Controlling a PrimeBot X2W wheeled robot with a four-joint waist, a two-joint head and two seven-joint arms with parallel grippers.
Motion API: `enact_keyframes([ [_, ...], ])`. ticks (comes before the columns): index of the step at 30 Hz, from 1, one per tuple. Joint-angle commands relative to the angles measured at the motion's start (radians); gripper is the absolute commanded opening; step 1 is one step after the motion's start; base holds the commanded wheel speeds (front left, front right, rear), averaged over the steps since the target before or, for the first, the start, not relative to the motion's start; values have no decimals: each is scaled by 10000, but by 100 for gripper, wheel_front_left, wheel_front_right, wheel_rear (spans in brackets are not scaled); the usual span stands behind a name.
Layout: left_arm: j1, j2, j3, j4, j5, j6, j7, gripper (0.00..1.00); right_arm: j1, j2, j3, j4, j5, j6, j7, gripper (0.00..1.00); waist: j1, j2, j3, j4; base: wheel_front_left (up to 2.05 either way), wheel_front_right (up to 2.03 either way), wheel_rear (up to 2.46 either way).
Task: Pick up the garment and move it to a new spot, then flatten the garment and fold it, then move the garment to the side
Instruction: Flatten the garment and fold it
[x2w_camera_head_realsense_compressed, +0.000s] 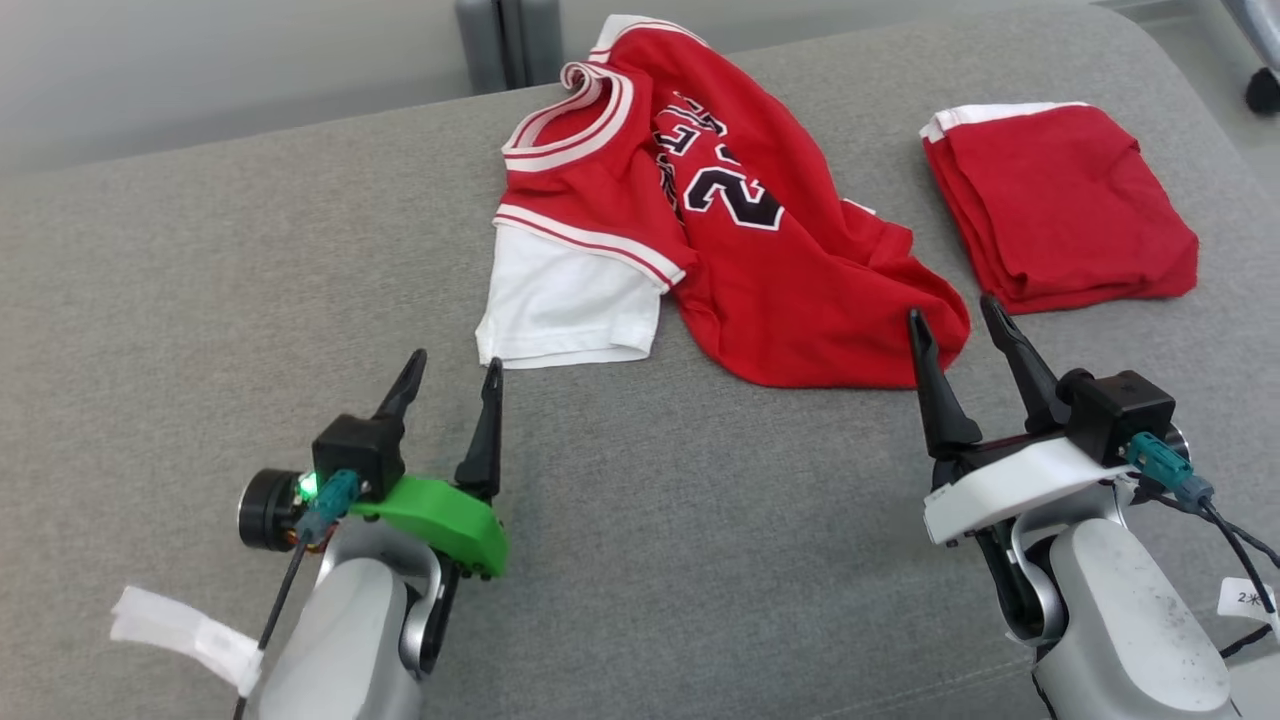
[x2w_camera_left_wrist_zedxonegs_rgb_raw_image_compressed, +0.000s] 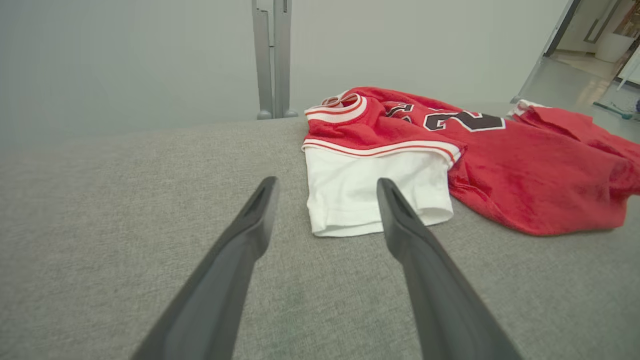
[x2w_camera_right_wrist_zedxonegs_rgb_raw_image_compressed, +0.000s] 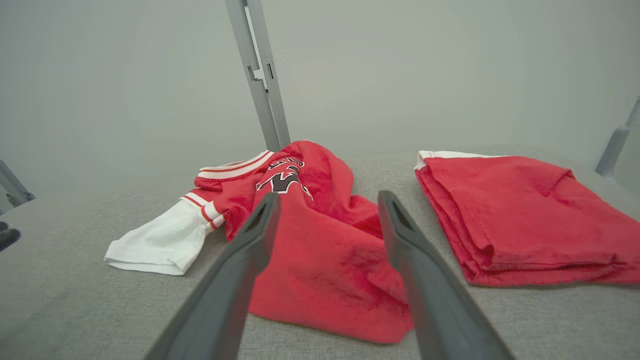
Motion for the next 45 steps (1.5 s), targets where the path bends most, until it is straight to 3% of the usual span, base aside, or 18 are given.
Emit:
enact_keyframes([
  [1,-581,117,52,454,69,177,119,100,-123,34,-44,-70,-61,-7,-27,100,0,0,389,-672,0,0,0],
  [7,-1952,354,97,2554,265,409,614,100,-147,164,-126,-145,-93,-7,-28,100,0,0,786,-1406,0,0,0],
  [14,-2720,531,-67,4160,372,432,739,100,-8,275,-379,-225,-163,-7,-28,100,0,0,948,-1709,0,0,0],
  [15,-2788,508,-86,4303,334,374,737,81,2,274,-409,-228,-175,-7,-28,100,0,0,945,-1706,0,0,0],
  [16,-2854,474,-119,4443,294,308,679,0,6,276,-458,-231,-186,-7,-28,100,0,0,935,-1682,0,0,0],
  [21,-3012,373,-110,4636,149,252,204,0,45,293,-488,-98,-341,-7,-27,100,0,0,770,-1427,0,0,0],
  [25,-3004,328,304,4125,-185,465,-63,0,107,263,-448,99,-470,-7,-28,100,0,0,572,-1103,0,0,0],
  [36,-1185,790,2245,426,-160,1035,-86,0,228,201,-378,621,-568,-7,-28,100,0,0,73,33,0,0,0],
  [45,180,423,3191,-399,-54,1008,-90,0,294,171,-270,1017,-470,-7,-28,100,0,0,-275,820,0,0,0],
])
